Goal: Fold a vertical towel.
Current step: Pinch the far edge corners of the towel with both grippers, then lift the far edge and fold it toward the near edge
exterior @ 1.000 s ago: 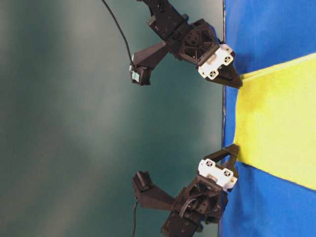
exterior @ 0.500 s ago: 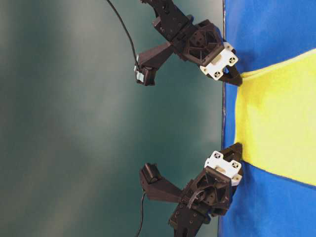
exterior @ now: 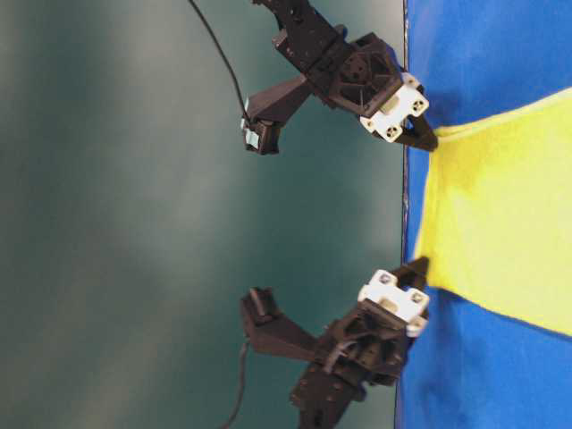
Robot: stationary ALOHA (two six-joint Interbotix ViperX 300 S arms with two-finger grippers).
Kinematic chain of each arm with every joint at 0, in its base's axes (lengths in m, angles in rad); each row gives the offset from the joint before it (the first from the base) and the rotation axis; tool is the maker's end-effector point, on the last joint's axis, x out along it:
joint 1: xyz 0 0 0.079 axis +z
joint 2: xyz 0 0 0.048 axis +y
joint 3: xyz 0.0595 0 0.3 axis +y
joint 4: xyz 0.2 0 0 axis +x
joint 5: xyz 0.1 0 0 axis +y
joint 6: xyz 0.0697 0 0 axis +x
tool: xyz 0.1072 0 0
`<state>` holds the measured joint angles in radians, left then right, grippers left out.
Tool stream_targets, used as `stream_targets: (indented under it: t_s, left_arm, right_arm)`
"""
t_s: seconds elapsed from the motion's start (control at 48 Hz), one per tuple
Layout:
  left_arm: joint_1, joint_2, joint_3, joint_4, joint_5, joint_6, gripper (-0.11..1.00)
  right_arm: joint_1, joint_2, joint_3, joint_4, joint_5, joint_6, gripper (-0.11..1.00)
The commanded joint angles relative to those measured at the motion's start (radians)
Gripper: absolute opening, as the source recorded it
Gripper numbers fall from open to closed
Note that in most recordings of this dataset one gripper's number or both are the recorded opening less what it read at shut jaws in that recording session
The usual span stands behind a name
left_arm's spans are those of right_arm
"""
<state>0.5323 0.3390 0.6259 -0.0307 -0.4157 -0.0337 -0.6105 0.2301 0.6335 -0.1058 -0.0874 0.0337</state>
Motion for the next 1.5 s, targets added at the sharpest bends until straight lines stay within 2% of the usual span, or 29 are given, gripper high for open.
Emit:
stream_targets:
  t_s: [0.0,0.188,0.438,0.709,0.917,1.084,1.313,1.48]
  left_arm:
    - [0.023,-0.041,-0.028,0.002,-0.003,0.002,0.06]
    - [0.057,-0.034,-0.061,0.003,0.000,0.040,0.06]
    - [0.060,-0.034,-0.078,0.002,0.025,0.067,0.06]
    - [0.037,-0.149,-0.051,0.003,0.092,0.095,0.06]
    - [-0.012,-0.287,-0.005,0.003,0.172,0.107,0.06]
    - [-0.075,-0.365,0.052,0.002,0.190,0.129,0.06]
    - [-0.178,-0.396,0.120,0.002,0.192,0.115,0.06]
    - [-0.249,-0.379,0.153,0.002,0.192,0.115,0.06]
  right_arm:
    - [-0.028,-0.041,-0.015,-0.003,-0.005,0.002,0.03]
    - [-0.060,-0.040,-0.038,-0.026,-0.014,-0.005,0.03]
    - [-0.069,-0.044,-0.049,-0.028,-0.017,-0.005,0.03]
    - [-0.048,-0.175,-0.015,-0.028,0.003,0.003,0.03]
    - [0.000,-0.307,0.054,-0.028,0.025,0.009,0.03]
    - [0.058,-0.399,0.124,-0.023,0.025,0.011,0.03]
    - [0.147,-0.463,0.215,-0.009,0.025,0.015,0.03]
    - [0.207,-0.453,0.242,0.012,0.026,0.017,0.03]
